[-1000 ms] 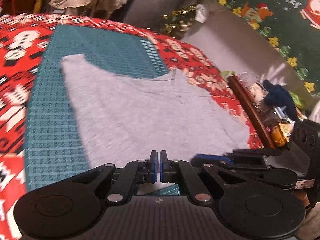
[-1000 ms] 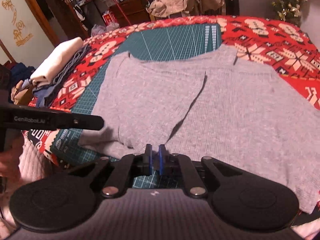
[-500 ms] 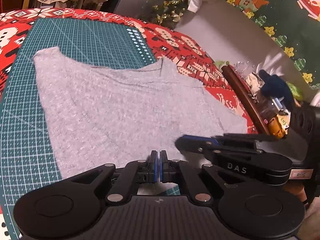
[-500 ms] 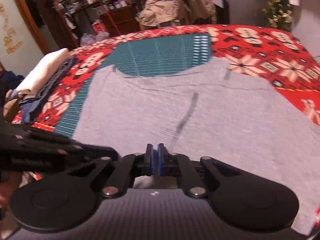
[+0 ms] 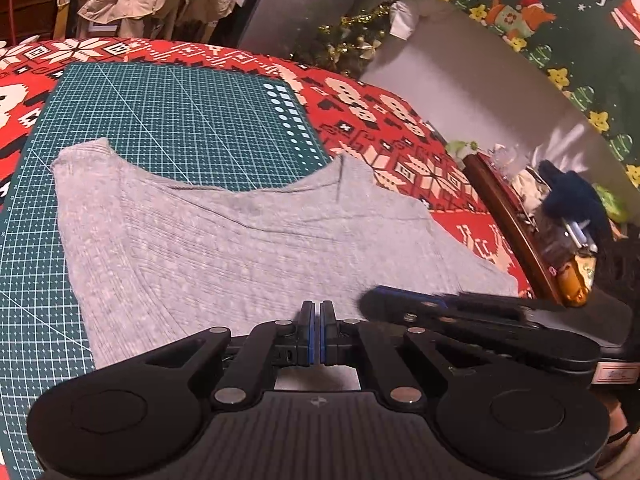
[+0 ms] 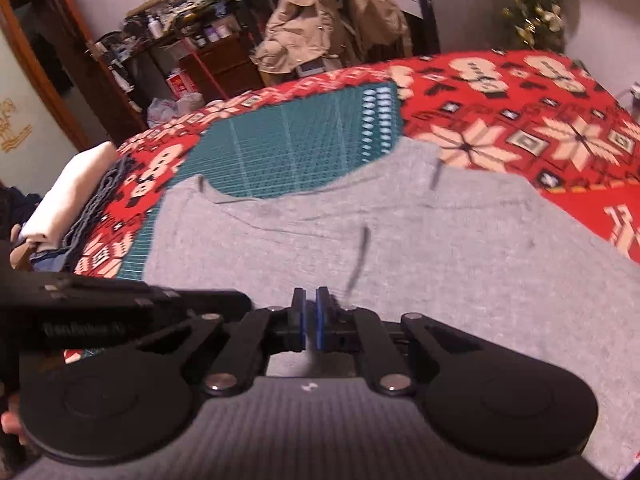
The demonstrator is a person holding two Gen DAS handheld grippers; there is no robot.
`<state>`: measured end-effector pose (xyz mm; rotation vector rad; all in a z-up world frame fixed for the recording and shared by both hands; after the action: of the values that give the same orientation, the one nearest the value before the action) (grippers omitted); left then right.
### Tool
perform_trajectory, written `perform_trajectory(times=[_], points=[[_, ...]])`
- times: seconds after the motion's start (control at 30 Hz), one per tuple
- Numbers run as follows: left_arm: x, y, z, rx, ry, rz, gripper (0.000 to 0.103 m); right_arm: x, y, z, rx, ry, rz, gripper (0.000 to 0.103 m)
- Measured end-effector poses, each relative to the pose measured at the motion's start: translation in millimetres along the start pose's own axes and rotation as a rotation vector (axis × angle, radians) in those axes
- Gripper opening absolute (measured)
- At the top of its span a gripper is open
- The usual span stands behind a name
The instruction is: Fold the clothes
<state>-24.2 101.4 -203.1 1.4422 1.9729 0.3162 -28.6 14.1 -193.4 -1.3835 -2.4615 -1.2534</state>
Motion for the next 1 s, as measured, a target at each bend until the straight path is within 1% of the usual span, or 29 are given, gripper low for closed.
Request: perform_trajectory(times=[0.13, 0.2, 0.37, 0.5, 0.57, 0.7, 0.8, 0.9, 1.0], points=[[2, 8, 6, -0.006, 0.012, 0.003, 0.002, -15, 4, -11, -0.023, -0.025, 0.024, 0.005], [1, 14, 9, -0.014, 0.020, 0.010, 0.002, -18, 13, -11, -0.045, -0.016, 0.033, 0.007], [3, 27, 9, -0.039, 0.043, 0.040, 0.002, -19, 36, 7, -0.072, -0.031, 0.004, 0.012], [14, 35, 8, -0.058, 0.079, 0.047, 0.002, -21, 41, 21, -0.055, -0.053, -0.009, 0.014], [22, 40, 8, -0.069, 0.097, 0.035, 0.002, -22, 40, 22, -0.059, -0.065, -0.014, 0.002], [33, 44, 9, -0.082, 0.120, 0.019, 0.002, -25, 41, 16, -0.088, -0.107, -0.005, 0.001], [36, 45, 9, -0.084, 0.126, 0.020, 0.002, -30, 35, 23, -0.061, -0.118, 0.009, 0.001], [38, 45, 10, -0.086, 0.133, 0.021, 0.002, -30, 36, 23, -0.063, -0.120, 0.004, 0.003], [40, 45, 11, -0.088, 0.139, 0.021, 0.002, -31, 37, 17, -0.075, -0.155, -0.014, 0.003]])
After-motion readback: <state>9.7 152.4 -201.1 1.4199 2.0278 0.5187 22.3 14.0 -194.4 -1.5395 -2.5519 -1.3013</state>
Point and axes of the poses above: each gripper's, at about its wrist camera, not at the fingertips, and z roughly the way its jaws point, x to its left, y to its top, the point moved 9 cm from there along z, roughly the way its jaws point, and after that the axes turned 6 degrees about y, right-handed, at the moved point
